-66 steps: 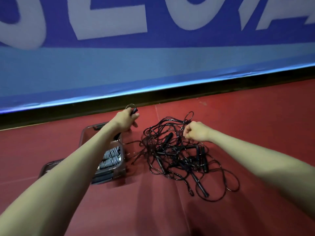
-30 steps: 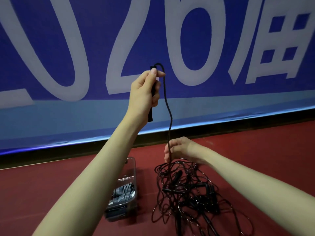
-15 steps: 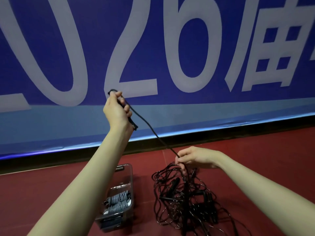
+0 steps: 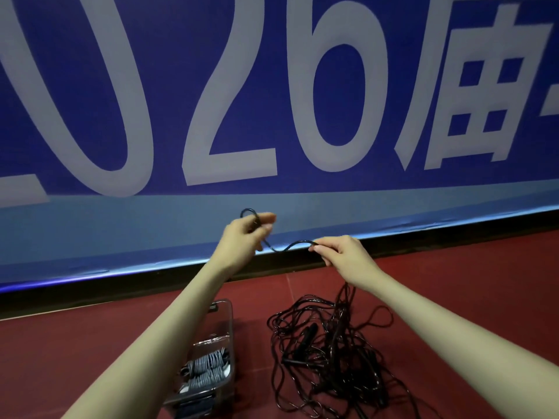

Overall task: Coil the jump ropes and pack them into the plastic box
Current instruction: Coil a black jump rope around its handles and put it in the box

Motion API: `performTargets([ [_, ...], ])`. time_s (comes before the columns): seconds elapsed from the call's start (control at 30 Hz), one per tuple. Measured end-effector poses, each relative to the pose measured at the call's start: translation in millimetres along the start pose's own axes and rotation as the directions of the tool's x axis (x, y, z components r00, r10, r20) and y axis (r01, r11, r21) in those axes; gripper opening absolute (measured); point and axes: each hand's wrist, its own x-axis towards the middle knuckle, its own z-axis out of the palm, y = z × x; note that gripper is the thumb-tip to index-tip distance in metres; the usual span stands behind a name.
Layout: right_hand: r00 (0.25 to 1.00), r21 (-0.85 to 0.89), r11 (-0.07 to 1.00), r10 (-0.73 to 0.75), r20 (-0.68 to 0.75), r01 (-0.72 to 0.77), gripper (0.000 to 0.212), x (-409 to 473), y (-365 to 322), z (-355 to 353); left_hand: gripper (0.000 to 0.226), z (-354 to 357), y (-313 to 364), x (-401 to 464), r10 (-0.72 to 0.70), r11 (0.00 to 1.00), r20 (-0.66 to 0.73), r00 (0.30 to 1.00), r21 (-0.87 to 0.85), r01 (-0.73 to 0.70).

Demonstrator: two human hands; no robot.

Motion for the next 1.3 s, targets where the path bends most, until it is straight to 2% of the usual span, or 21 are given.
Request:
performTargets([
  [0.1,0.995,-0.016,0.995,-0.095,-0.036,0.094,0.026,-2,-17,-2,0.026,16,2,-6,0.031,0.979,0.280,0.960,0.186,-0.086],
  [0.17,0.991,-0.002,0.995,-0.098,-0.090,0.098,0.022,-2,-21,-4,0.017,24,5,-8,0.037,0.964,0.303,0.952,0.240,-0.114],
  [0.27,0.995,-0.021,0.998,-0.060,-0.082,0.059,0.017,-4,-17,-9,0.020,25,14,-8,0.035,0.990,0.164,0.986,0.131,-0.057],
  [0.4,0.981,-0.064,0.997,0.055,0.185,-0.044,0.016,-8,2,-3,0.019,20,30,-5,0.010,0.988,0.001,1.000,-0.156,-0.010],
  [0.5,0.934,-0.136,0.988,0.121,0.337,-0.079,0.016,-14,25,3,0.020,15,43,-3,-0.032,0.942,-0.118,0.993,-0.336,-0.010],
  [0.57,0.872,-0.233,0.969,0.187,0.453,-0.086,0.011,-22,39,8,0.022,4,51,3,-0.084,0.875,-0.209,0.974,-0.484,-0.029],
  [0.67,0.778,-0.103,0.967,0.248,0.577,-0.232,0.013,-32,49,15,0.022,-13,50,10,-0.108,0.806,-0.275,0.955,-0.587,-0.078],
  [0.77,0.783,-0.070,0.973,0.220,0.582,-0.221,0.015,-30,50,18,0.020,-17,38,10,-0.119,0.777,-0.275,0.954,-0.623,-0.083],
  [0.83,0.829,-0.138,0.978,0.206,0.520,-0.156,0.019,-26,49,24,0.019,-16,30,10,-0.137,0.766,-0.272,0.953,-0.639,-0.072],
  [0.93,0.912,-0.177,0.968,0.229,0.342,-0.176,0.026,-21,50,31,0.017,-17,18,12,-0.165,0.806,-0.268,0.949,-0.591,-0.027],
  [1.0,0.945,-0.174,0.962,0.245,0.216,-0.209,0.028,-16,48,29,0.012,-17,5,14,-0.194,0.868,-0.235,0.952,-0.493,0.055],
  [1.1,0.983,-0.162,0.972,0.180,0.048,-0.170,0.015,-6,38,20,0.006,-14,-27,15,-0.316,0.893,-0.158,0.935,-0.382,0.238],
  [1.2,0.988,-0.171,0.980,0.081,-0.132,-0.103,0.010,6,24,4,0.007,-13,-61,11,-0.481,0.838,-0.075,0.874,-0.331,0.433],
  [1.3,0.972,-0.091,0.989,0.098,-0.215,-0.120,0.021,10,16,-11,0.017,-13,-79,1,-0.544,0.815,-0.015,0.839,-0.249,0.524],
])
